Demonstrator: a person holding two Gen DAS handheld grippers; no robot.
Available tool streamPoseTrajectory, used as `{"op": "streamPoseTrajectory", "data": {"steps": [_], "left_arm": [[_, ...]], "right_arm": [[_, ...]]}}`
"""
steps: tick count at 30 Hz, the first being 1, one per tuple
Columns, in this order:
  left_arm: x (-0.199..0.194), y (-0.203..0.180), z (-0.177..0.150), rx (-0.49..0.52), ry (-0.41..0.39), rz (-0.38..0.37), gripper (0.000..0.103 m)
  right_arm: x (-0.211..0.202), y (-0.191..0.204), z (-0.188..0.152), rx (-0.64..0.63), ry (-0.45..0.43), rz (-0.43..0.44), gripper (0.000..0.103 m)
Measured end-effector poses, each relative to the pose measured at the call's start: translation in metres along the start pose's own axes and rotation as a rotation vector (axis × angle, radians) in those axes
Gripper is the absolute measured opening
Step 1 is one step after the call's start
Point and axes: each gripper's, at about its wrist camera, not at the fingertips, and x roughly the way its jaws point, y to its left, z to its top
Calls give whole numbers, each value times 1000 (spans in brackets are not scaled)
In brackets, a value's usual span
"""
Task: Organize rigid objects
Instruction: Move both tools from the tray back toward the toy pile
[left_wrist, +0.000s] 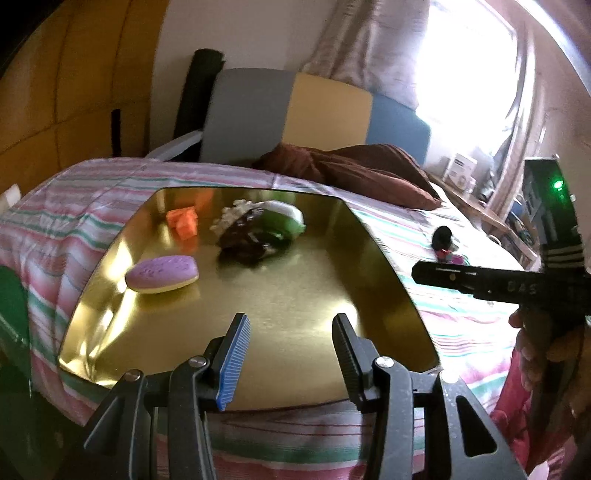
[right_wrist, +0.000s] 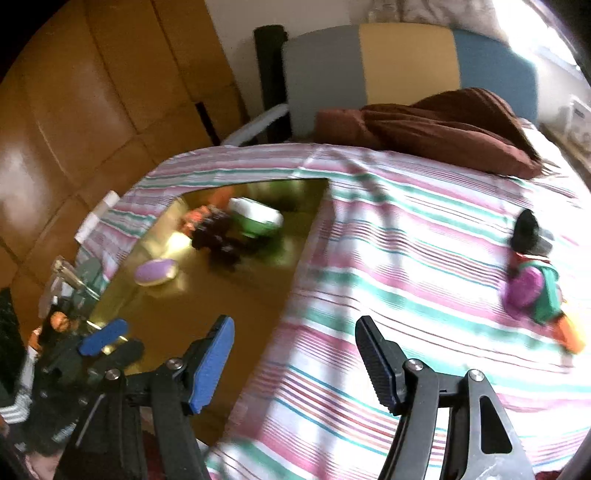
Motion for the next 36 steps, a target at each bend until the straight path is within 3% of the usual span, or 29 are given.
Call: {"op": "streamPoseTrajectory", "data": {"steps": [13,23,30,36], "left_arm": [[-5,-43,-8,132,-5,-47,47],[-3,-67,-15,202,20,-55,47],[0,-82,-17,242,46,-60,47],[2,-95,-18,280,68,-81,47]], "right_arm": [[-20,-104,-30,145,59,-197,70],[-32,-189,-16,148,111,-398,71],[-43,-246,-3,205,84,-523,71],[-48,-278,-6,343,37,-455,71]]}}
